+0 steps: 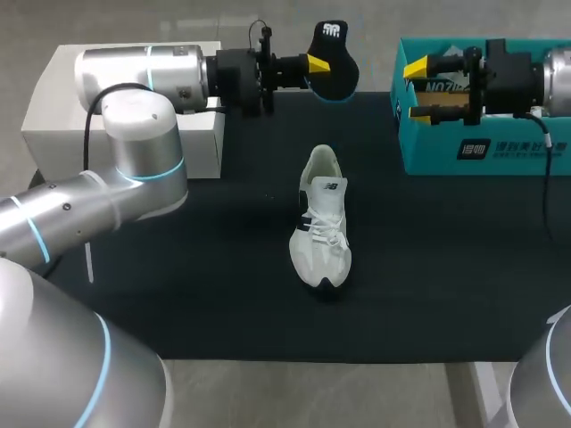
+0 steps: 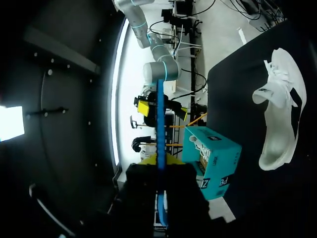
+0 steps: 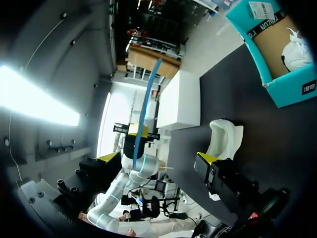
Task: Take the shoe out of the shoebox, open the shoe tongue, remove and reinsert the insole, then place the shoe into the shoebox
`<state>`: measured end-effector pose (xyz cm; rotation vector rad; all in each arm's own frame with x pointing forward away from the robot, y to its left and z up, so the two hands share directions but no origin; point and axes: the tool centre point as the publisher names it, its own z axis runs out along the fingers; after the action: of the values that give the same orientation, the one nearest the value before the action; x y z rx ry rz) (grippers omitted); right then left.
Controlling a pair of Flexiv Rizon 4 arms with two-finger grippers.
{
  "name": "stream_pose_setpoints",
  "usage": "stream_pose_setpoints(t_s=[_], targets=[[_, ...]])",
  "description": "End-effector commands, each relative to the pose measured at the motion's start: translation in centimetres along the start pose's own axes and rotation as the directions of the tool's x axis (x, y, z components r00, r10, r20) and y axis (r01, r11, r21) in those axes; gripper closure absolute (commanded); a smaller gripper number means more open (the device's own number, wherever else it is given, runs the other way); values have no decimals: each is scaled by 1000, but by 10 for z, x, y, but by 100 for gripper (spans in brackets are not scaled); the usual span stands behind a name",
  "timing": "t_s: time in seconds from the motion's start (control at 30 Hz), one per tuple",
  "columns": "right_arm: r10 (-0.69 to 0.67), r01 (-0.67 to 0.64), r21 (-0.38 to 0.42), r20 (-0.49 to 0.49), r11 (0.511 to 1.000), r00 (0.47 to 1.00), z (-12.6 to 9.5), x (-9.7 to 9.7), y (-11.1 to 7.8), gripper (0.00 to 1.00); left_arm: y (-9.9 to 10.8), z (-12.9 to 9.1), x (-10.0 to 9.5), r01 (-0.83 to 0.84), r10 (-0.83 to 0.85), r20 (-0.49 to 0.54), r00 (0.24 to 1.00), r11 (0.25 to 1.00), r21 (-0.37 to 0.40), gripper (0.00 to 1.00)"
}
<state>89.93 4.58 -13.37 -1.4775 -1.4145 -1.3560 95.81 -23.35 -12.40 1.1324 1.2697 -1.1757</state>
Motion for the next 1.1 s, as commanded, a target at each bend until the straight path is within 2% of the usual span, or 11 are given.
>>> stream_pose_setpoints(t_s=[0.03, 0.3, 0.43, 0.5, 0.53, 0.6, 0.7, 0.73, 0.77, 1.0, 1.1], targets=[[-14, 14, 1, 5, 1000, 1000, 0, 4, 8, 0, -2, 5, 0, -29, 29, 3, 1000, 1000, 9, 100], [-86, 86, 22, 2, 996, 996, 9, 22, 37, 0, -4, 25, -4, -62, 61, 37, 997, 997, 42, 100], [-107, 107, 40, -2, 993, 994, 18, 27, 45, 0, -1, 36, -10, -73, 71, 74, 995, 997, 29, 100], [-109, 109, 51, -6, 993, 994, 23, 28, 47, 15, 2, 42, -13, -78, 77, 89, 993, 997, 18, 100], [-111, 111, 58, -9, 992, 994, 26, 28, 47, 15, 3, 45, -13, -84, 82, 89, 993, 996, 19, 100], [-114, 114, 70, -5, 991, 993, 30, 29, 48, 30, 3, 51, -13, -97, 94, 86, 992, 995, 29, 100], [-114, 114, 82, -2, 990, 994, 34, 30, 48, 42, 3, 58, -10, -98, 94, 73, 993, 994, 52, 100], [-111, 111, 86, -1, 990, 994, 35, 30, 48, 52, 3, 59, -9, -98, 94, 68, 993, 993, 58, 100], [-109, 109, 91, -1, 990, 994, 36, 29, 48, 56, 3, 60, -8, -101, 97, 65, 993, 993, 62, 100], [-90, 90, 107, 1, 990, 996, 35, 26, 42, 61, 6, 60, -8, -124, 121, 48, 991, 990, 72, 100], [-78, 77, 118, 1, 990, 997, 34, 24, 39, 66, 7, 61, -8, -129, 125, 47, 991, 989, 79, 100]])
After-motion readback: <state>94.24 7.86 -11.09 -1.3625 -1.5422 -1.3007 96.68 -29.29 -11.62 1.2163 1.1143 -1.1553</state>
